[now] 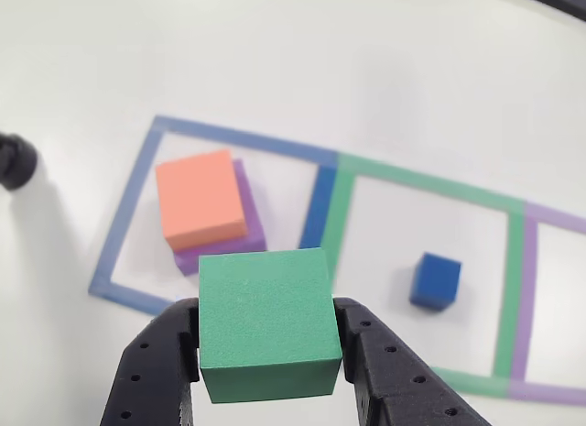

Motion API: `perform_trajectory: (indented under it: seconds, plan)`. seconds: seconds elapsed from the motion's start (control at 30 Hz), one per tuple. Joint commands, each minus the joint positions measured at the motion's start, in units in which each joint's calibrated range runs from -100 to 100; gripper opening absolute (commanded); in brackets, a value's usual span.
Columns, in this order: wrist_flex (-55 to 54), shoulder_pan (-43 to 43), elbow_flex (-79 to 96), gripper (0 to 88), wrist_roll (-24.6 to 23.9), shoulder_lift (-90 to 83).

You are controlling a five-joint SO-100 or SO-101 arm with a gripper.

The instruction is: Tower of hanoi

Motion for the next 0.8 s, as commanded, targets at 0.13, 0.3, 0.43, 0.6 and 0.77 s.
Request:
perform_trajectory:
  seconds: [0.13, 0.3, 0.43, 0.6, 0.77]
  plan:
    - [-41.58, -5.41, 21.78, 8.1, 0.39, 6.26]
    - [-57.2, -6.25, 25.6, 8.3, 0.39, 15.96]
    - [-64.57, -6.7, 26.24, 8.5, 0.39, 21.89]
    - [-74.44, -7.31, 26.96, 8.6, 0.39, 29.42]
    - [-81.97, -7.24, 26.15, 8.6, 0.39, 37.11]
